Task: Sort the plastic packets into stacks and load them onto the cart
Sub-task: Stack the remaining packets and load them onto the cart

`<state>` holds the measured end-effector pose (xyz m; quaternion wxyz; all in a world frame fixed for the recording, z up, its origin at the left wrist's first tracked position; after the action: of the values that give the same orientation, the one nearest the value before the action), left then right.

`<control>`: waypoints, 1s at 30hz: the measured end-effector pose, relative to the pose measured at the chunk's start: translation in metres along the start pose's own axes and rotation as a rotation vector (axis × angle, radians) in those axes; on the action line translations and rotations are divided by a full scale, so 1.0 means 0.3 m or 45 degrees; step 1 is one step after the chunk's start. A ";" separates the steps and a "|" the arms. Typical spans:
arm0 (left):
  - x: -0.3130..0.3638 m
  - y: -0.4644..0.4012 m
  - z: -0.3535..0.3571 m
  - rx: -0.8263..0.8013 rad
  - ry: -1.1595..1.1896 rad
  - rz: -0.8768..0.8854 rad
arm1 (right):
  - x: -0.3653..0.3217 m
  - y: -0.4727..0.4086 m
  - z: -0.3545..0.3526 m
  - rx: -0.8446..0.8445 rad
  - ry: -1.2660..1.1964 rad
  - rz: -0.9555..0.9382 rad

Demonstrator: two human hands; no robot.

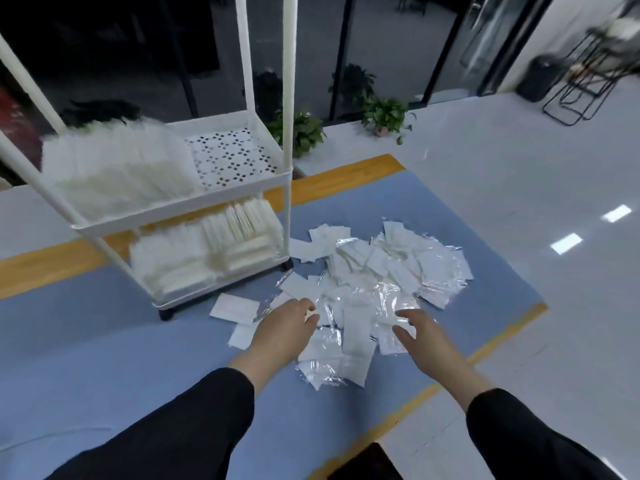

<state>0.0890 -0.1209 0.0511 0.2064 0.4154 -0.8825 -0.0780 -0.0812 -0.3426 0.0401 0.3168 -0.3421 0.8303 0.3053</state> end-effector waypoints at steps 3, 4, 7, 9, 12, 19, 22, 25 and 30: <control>0.099 -0.051 -0.006 -0.005 -0.051 0.050 | 0.067 -0.001 -0.065 0.050 -0.025 0.104; 0.135 -0.073 -0.004 -0.016 -0.044 0.069 | 0.089 -0.007 -0.092 0.060 -0.026 0.126; 0.249 -0.140 0.012 -0.043 -0.035 0.112 | 0.147 -0.049 -0.184 0.069 -0.030 0.164; 0.328 -0.186 0.024 -0.051 -0.038 0.126 | 0.193 -0.103 -0.245 0.059 -0.016 0.206; 0.449 -0.271 0.055 -0.067 -0.021 0.132 | 0.264 -0.227 -0.343 0.082 -0.034 0.227; 0.712 -0.510 0.181 -0.200 0.130 -0.048 | 0.495 -0.570 -0.535 0.112 -0.228 0.465; 0.806 -0.620 0.230 -0.209 0.270 -0.158 | 0.569 -0.690 -0.579 0.086 -0.295 0.499; 0.854 -0.724 0.289 -0.207 0.393 -0.288 | 0.628 -0.773 -0.593 0.057 -0.255 0.551; 0.876 -0.838 0.408 -0.295 0.319 -0.404 | 0.710 -0.883 -0.555 0.062 -0.302 0.540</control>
<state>0.0630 -0.4876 -0.0584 0.3460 0.5290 -0.7586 -0.1582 -0.0526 -0.6964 -0.0912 0.3490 -0.1144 0.8476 0.3829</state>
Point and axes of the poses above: each hand's wrist, its own y-axis away from the middle knuckle, its own z-axis out of the palm, x = y × z, the point moved 8 cm from there along -y, towards the middle knuckle, and after that the axes turned 15 degrees about -y, right-handed, at the moved point
